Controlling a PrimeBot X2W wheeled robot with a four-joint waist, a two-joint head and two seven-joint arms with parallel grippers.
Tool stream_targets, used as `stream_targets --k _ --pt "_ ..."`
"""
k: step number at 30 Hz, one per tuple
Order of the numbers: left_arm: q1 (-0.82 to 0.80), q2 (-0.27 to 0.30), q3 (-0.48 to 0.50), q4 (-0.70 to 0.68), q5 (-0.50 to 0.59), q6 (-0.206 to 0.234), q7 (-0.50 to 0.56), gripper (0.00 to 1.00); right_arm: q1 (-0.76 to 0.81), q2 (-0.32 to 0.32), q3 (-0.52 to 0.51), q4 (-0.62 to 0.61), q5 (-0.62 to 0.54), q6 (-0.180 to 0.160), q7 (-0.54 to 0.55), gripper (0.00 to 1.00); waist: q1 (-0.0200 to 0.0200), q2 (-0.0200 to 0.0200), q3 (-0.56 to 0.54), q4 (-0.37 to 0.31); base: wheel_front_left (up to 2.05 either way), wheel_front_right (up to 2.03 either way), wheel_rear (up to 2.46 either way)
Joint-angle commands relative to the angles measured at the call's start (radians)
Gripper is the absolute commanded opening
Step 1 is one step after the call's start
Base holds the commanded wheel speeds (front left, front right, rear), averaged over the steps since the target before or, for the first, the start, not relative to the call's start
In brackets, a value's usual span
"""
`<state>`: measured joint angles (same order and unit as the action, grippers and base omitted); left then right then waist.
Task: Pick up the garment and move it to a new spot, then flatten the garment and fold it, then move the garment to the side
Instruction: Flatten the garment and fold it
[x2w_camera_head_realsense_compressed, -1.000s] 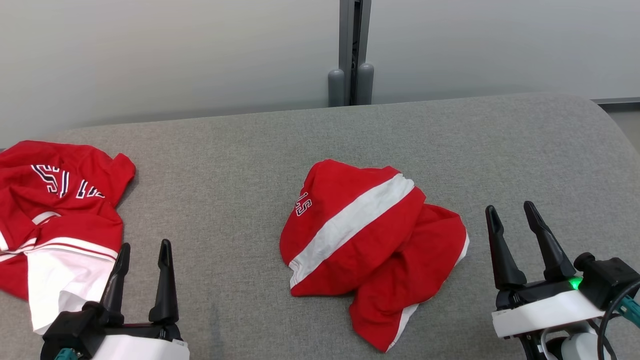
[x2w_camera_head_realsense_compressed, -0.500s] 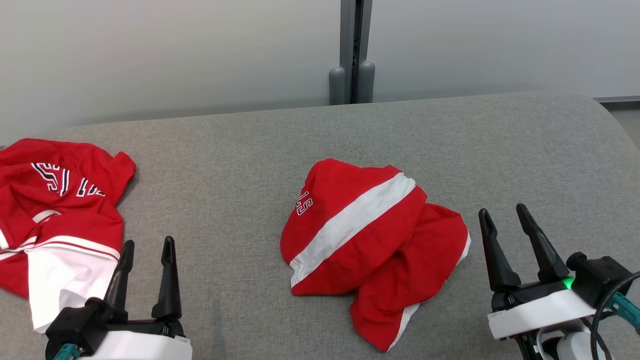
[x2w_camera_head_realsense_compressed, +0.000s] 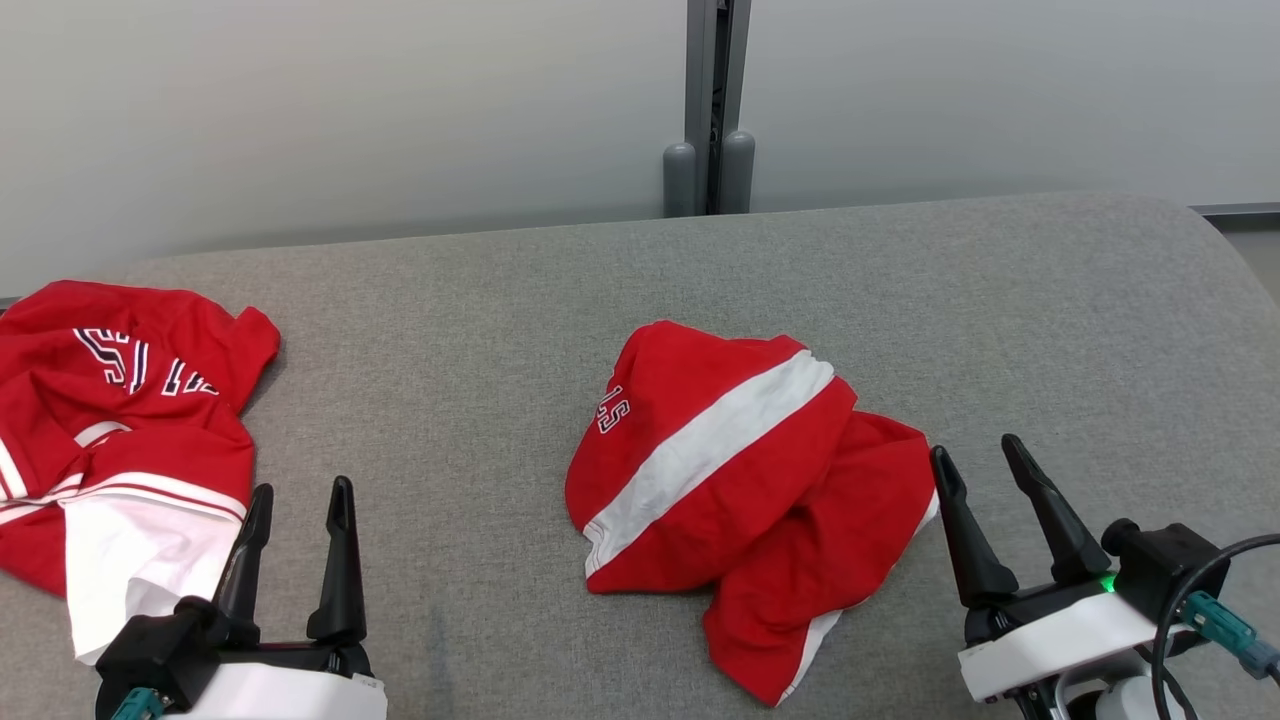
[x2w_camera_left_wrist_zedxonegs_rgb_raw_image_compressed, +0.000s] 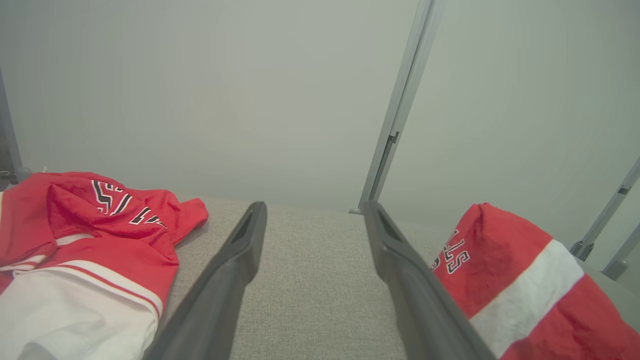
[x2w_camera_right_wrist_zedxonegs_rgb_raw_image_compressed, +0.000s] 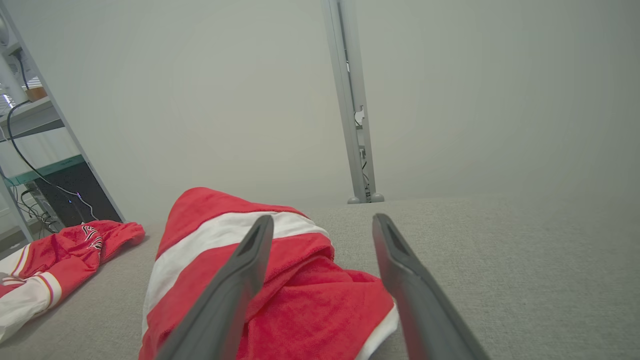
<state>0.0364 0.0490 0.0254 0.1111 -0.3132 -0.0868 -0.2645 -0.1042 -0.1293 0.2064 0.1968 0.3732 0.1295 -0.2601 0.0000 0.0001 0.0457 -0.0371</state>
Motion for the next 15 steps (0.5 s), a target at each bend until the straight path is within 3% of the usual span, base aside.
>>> stream_targets --k 1,6,15 --pt "-0.006 0.003 0.001 0.003 -0.006 -0.002 -0.003 1.00 -0.012 -0.010 0.007 -0.001 0.013 0.002 -0.003 1.00 0.0000 -0.0001 -0.001 0.001 0.00 0.00 0.00" --pt "-0.010 0.003 -0.001 0.009 -0.011 -0.003 -0.003 1.00 -0.016 -0.028 0.087 0.030 0.090 0.002 0.005 1.00 0.0000 -0.0001 -0.002 0.008 0.00 0.00 0.00" --pt "-0.024 0.003 -0.013 0.016 -0.024 0.000 -0.003 1.00 -0.053 -0.109 0.272 0.040 0.254 0.002 0.134 1.00 0.0000 -0.0001 0.004 0.058 0.00 0.00 0.00"
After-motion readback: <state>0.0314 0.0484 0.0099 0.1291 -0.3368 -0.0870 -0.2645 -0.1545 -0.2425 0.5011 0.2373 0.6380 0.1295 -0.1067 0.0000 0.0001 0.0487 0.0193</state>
